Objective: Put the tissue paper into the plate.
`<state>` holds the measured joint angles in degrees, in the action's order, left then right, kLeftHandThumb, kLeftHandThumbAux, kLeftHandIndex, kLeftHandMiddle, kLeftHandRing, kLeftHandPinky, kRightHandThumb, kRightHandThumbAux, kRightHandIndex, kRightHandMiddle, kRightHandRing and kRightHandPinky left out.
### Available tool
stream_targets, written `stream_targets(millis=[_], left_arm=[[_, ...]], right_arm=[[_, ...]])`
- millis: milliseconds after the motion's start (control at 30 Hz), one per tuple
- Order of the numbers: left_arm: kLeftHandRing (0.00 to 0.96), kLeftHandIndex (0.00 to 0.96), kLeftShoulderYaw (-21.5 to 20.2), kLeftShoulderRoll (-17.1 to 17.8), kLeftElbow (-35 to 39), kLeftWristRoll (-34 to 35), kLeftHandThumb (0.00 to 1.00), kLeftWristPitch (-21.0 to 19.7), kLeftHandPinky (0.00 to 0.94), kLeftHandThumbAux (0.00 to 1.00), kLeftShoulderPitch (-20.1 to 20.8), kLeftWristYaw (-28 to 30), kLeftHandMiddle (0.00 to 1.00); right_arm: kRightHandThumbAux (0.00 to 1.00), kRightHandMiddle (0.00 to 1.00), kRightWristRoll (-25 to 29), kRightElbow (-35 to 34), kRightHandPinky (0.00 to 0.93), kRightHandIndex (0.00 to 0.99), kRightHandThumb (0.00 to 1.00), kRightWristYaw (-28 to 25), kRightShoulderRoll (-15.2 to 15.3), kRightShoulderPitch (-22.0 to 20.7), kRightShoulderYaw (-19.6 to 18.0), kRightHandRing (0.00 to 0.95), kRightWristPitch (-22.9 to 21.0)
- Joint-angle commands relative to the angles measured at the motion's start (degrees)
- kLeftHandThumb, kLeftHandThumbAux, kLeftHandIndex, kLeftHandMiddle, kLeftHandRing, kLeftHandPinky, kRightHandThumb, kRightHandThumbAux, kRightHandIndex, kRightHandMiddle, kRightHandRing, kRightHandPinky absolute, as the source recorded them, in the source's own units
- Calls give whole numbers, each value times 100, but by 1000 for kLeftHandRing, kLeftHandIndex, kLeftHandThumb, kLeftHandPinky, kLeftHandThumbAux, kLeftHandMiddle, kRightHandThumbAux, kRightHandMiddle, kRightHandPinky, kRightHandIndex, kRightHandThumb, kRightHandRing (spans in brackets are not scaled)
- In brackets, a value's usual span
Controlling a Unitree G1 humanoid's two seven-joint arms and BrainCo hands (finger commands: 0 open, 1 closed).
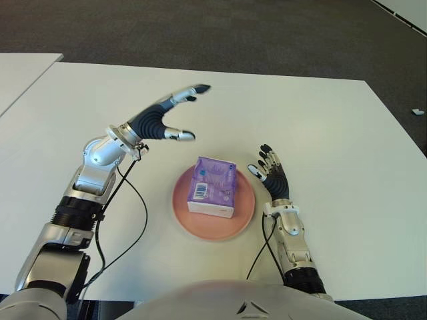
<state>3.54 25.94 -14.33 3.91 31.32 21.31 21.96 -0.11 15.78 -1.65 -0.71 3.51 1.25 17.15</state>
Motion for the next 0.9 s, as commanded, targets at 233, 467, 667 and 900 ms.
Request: stream_targets(millis=[233,467,667,900], left_arm=[[0,0,-560,-680,-1229,-374,0,147,0,369,-322,-1222,0],[0,0,-778,-1029,-1126,-246,0,-307,0,381,-852,-1595,0],[0,0,-846,-1202,-1143,-322,0,-409,0,399,-1021,-1780,0],[0,0,-818,-1369,-1343,-522,0,-358,0,436,-1210,-2080,0]], right_arm=[[656,8,-35,361,0,0,0,3,-33,340,46,0,-426],[651,5,-47,333,0,0,0,-13,-18,353,66,0,-455],[655,0,-56,283,0,0,0,-4,-5,381,71,0,-482],[660,0,-47,308,0,0,0,-4,-5,361,67,0,-486]])
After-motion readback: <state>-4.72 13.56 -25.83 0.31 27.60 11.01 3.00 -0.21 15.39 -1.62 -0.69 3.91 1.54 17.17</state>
